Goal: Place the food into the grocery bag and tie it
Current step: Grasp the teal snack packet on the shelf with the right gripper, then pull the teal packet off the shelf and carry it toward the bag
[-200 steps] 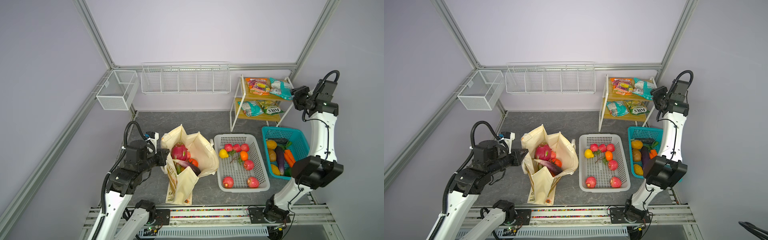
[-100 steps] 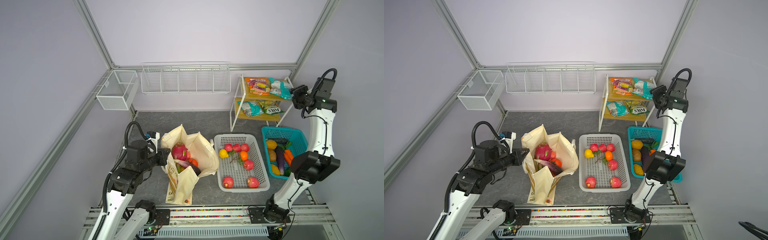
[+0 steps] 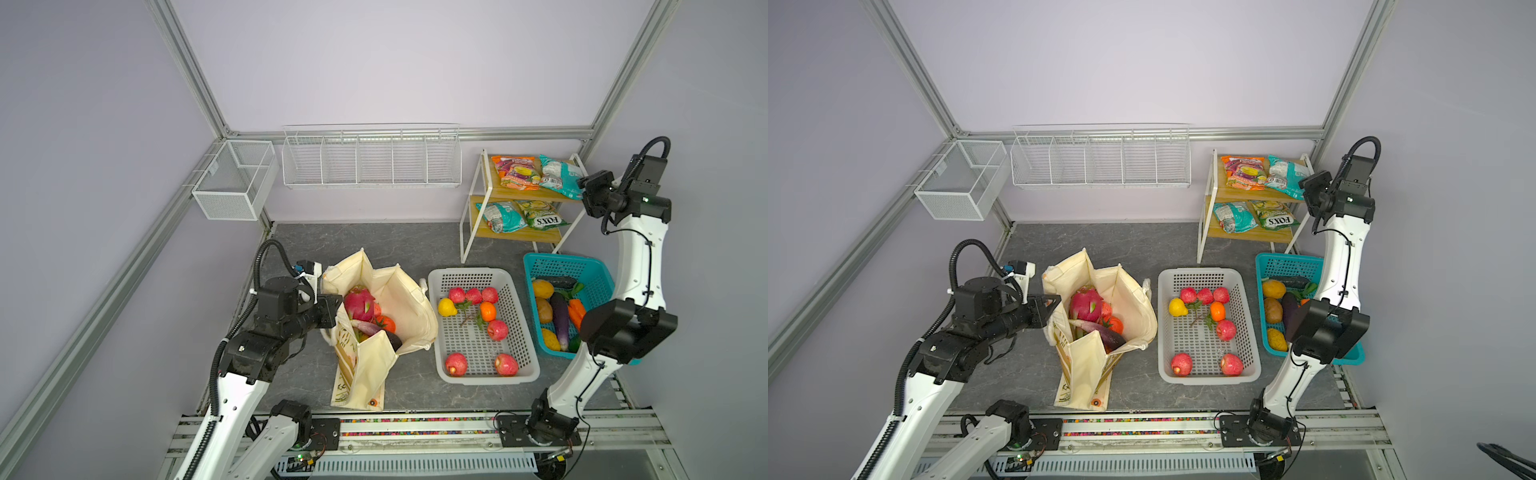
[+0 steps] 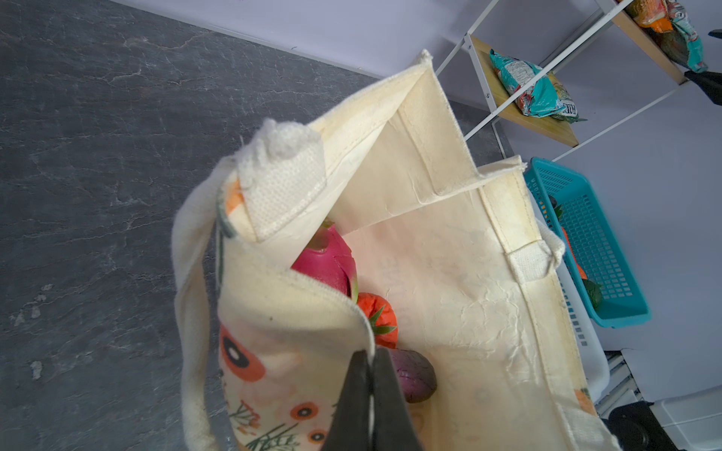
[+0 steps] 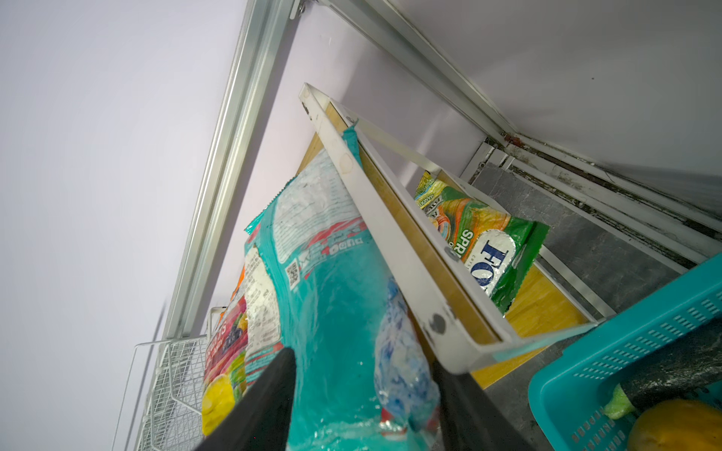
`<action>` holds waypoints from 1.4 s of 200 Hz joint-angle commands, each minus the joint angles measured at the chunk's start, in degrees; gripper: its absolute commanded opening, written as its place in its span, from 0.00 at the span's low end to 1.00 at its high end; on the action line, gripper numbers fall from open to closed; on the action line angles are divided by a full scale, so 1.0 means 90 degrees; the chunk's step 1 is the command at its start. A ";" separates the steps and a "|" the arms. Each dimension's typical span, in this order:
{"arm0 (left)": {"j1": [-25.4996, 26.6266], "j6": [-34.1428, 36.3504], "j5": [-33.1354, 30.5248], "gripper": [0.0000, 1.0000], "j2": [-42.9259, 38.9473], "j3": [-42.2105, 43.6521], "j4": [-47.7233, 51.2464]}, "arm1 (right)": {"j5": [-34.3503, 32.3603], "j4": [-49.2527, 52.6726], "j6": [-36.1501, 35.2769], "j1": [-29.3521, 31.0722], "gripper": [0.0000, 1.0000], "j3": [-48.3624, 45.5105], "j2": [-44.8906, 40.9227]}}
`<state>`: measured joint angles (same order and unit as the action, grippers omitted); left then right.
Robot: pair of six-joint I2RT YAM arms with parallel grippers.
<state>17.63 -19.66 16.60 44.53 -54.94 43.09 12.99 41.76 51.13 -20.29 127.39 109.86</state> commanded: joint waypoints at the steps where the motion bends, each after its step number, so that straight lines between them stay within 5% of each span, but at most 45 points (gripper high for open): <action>1: 0.0003 0.0064 0.0031 0.00 0.0021 0.0115 -0.0081 | -0.0036 -0.0011 0.0017 0.0019 0.58 0.0103 0.0137; 83: 0.0004 0.0065 0.0031 0.00 0.0032 0.0118 -0.0081 | -0.0047 -0.0104 0.0079 0.0059 0.39 0.0065 0.0169; 147: 0.0004 0.0046 0.0077 0.00 -0.0027 0.0153 -0.0061 | -0.0182 -0.0652 0.0273 0.0062 0.07 -0.0588 -0.0482; 280: 0.0004 -0.0199 0.0216 0.00 -0.0288 0.0201 0.0199 | -0.0422 -0.1130 0.0529 0.0220 0.07 -0.1069 -0.2856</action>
<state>17.63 -20.86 18.06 43.48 -53.98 42.54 8.21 33.58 55.13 -19.00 117.10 85.65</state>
